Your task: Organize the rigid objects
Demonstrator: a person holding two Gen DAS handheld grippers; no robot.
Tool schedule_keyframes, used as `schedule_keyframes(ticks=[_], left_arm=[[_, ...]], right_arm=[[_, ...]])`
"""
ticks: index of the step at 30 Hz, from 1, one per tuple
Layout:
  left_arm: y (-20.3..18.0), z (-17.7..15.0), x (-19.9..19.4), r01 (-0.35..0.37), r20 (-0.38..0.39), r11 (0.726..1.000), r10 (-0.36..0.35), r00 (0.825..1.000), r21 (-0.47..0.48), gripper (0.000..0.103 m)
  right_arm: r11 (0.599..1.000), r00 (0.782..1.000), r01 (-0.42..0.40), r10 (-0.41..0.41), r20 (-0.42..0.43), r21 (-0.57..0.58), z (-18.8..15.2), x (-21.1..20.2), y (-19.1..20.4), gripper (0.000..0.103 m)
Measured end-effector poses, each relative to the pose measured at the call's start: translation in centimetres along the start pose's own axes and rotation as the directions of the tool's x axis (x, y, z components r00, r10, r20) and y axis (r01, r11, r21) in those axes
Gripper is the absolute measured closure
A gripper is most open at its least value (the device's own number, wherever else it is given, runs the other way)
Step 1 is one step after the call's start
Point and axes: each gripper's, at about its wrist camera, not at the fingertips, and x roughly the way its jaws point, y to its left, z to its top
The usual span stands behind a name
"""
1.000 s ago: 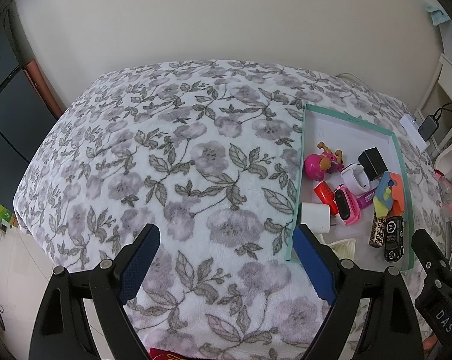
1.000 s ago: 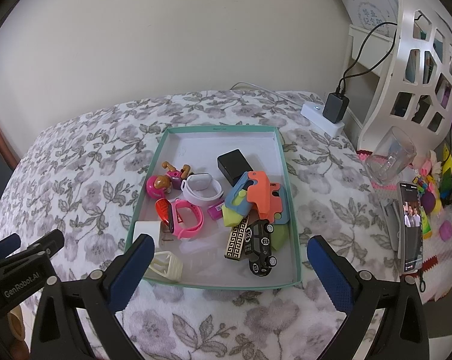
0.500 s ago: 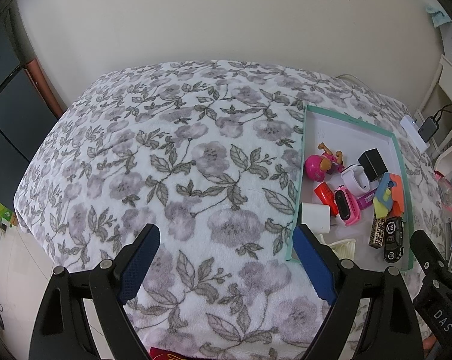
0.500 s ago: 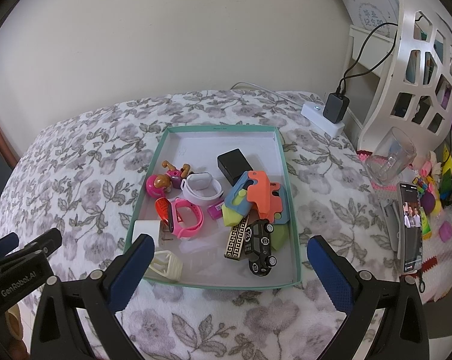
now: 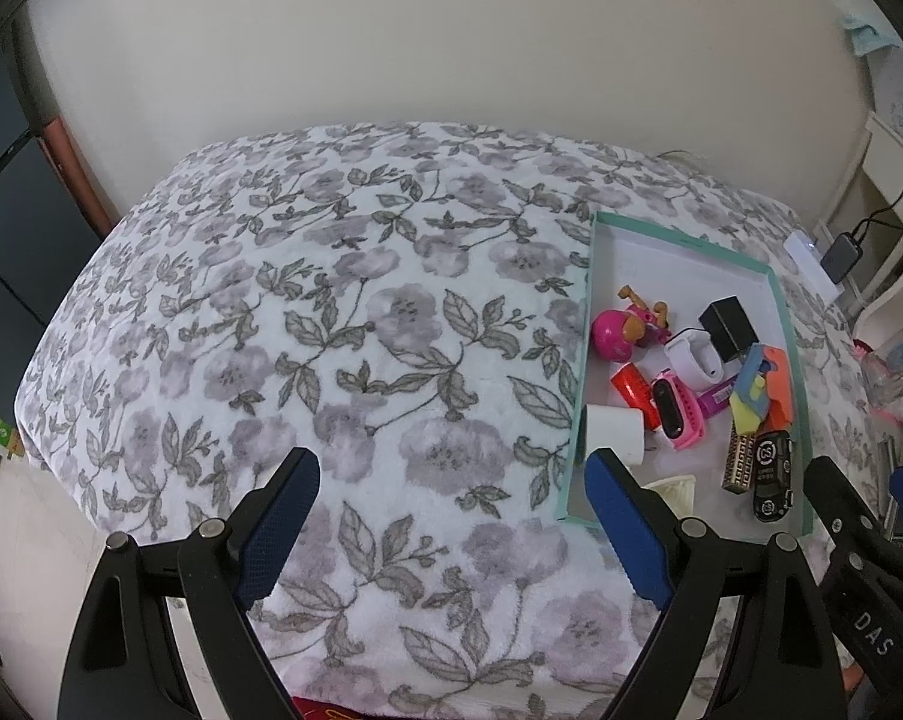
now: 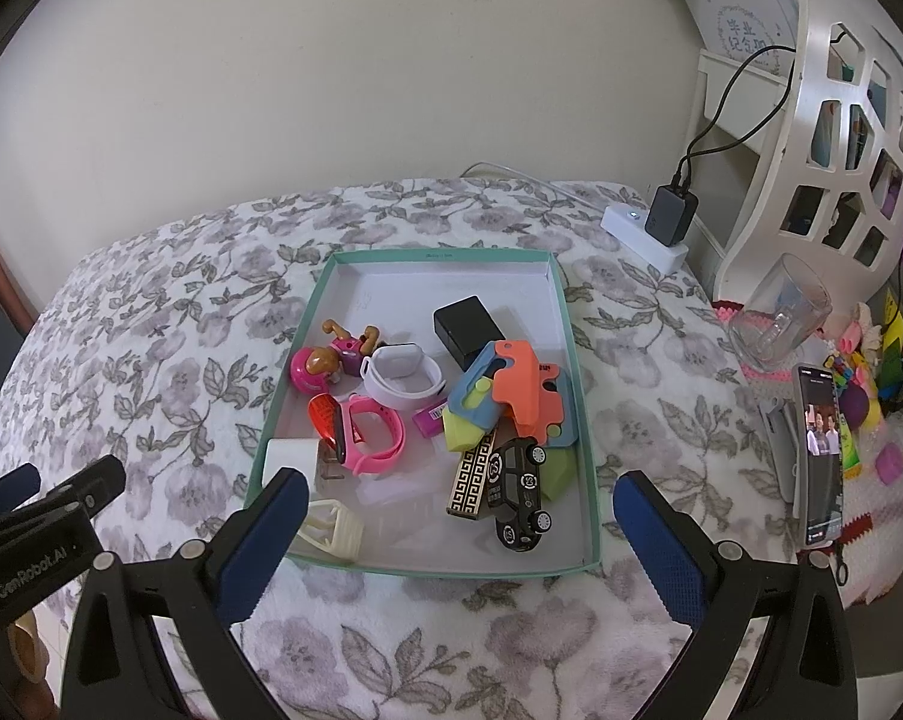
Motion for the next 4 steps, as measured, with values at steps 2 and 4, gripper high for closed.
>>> schedule_keyframes(ticks=[2, 4], left_arm=[[-0.26, 0.0, -0.4, -0.005, 0.021, 1.0, 0.005, 1.0, 0.008, 0.013], [-0.37, 0.06, -0.65, -0.004, 0.033, 1.0, 0.004, 0.999, 0.009, 0.013]], right_arm=[[1.0, 1.0, 0.0, 0.0, 0.0, 0.0, 0.0, 0.0, 0.01, 0.0], [1.0, 1.0, 0.001, -0.001, 0.0, 0.001, 0.0, -0.01, -0.01, 0.0]])
